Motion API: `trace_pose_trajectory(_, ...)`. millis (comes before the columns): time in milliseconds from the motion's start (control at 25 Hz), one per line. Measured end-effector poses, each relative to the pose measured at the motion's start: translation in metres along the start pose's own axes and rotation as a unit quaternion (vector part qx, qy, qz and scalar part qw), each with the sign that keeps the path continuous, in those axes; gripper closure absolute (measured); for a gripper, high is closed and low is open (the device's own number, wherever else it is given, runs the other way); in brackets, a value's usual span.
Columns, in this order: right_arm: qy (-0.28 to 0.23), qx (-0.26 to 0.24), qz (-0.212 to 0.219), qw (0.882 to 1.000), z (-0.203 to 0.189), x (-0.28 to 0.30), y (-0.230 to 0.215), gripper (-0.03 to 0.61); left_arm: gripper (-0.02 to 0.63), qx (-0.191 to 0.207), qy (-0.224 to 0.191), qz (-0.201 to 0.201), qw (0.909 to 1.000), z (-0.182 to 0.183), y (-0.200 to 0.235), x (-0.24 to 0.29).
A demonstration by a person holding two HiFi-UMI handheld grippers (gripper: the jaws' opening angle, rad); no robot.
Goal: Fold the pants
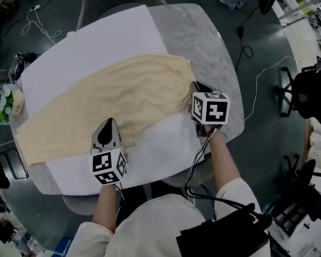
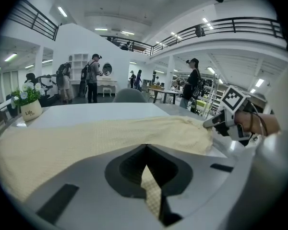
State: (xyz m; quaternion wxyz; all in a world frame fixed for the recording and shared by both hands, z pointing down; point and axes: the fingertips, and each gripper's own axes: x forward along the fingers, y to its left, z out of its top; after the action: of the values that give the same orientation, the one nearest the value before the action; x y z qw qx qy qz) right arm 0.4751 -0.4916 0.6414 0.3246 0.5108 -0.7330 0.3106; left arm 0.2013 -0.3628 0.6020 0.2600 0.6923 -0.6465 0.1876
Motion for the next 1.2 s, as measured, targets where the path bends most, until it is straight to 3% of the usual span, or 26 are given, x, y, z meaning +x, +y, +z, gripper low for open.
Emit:
trace_pose_trajectory(240,-0.022,-0.028,-0.007,0.999,0.021,-0.028,0.027,0.563,0.609,-0.010,-0.001,0.011,0.9999,-0.001,0.021,-0.031)
trace_pose_trajectory(600,-0.053,-0.099,0.006,0.994,0.054,-0.071,0.107,0.565,0.609,-0.031,-0.026,0.036,0.9985,0.007,0.070,-0.093)
trace_pose_trajectory(920,-0.063,-0.164,0.030,0.984,0.073,-0.088,0.204,0.565,0.609,-0.058,-0.061,0.066,0.9942,0.020,0.135,-0.149)
trace_pose_trajectory(1200,-0.066,-0.212,0.071,0.972,0.079,-0.101,0.294,0.565,0.609,-0.094,-0.065,0.103,0.9881,0.007,0.191,-0.198)
